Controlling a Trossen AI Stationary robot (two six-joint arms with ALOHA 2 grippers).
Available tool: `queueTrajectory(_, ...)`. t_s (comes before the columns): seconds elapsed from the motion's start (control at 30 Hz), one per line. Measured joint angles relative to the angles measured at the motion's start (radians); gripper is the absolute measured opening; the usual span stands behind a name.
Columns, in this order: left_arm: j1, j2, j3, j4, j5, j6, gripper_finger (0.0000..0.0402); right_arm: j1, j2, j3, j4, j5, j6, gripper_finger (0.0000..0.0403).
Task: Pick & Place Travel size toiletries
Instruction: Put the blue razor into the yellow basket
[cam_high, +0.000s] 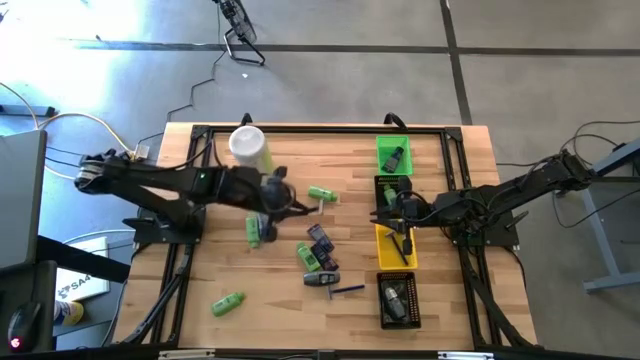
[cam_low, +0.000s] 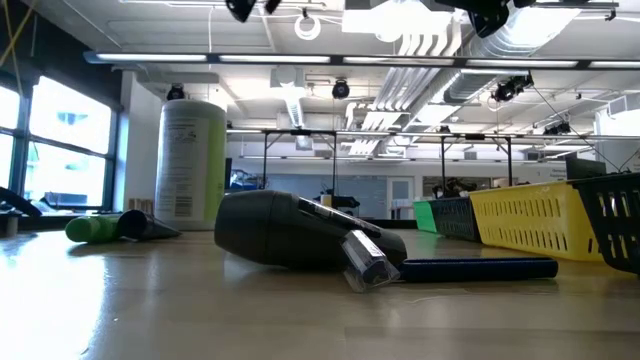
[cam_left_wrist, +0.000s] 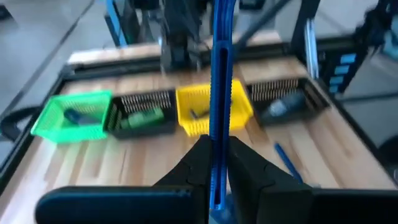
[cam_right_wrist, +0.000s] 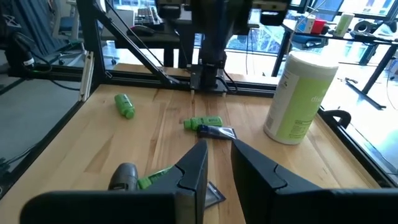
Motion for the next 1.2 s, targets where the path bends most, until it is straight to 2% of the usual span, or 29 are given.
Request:
queueTrajectory(0.1, 0.044, 0.019, 0.0, 0.087, 0.041, 0.0, 0.0029, -0.009, 0.0, 0.0, 0.016, 0.009, 0.0, 0.0064)
queueTrajectory(0.37, 0.103, 0.091, 0.0, 0.202, 0.052, -0.013, 0.0029, -0.09, 0.038, 0.001, 0.181, 0.048, -0.02, 0.0074)
queueTrajectory(0.67, 0.105, 0.12, -0.001, 0.25, 0.077, -0.016, 0.0029, -0.156, 0.214, 0.0, 0.454, -0.015, -0.051, 0.0173)
queueTrajectory(0.77, 0.105, 0.12, -0.001, 0.257, 0.077, -0.02, 0.0029, -0.179, 0.27, 0.0, 0.552, -0.066, -0.051, 0.0192)
queueTrajectory(0.97, 0.105, 0.12, -0.001, 0.262, 0.077, -0.02, 0.0029, -0.216, 0.38, 0.0, 0.736, -0.155, -0.045, 0.0191)
queueTrajectory(1.2, 0.105, 0.12, -0.001, 0.263, 0.078, -0.034, 0.0029, -0.245, 0.444, 0.0, 0.883, -0.233, -0.041, 0.0178)
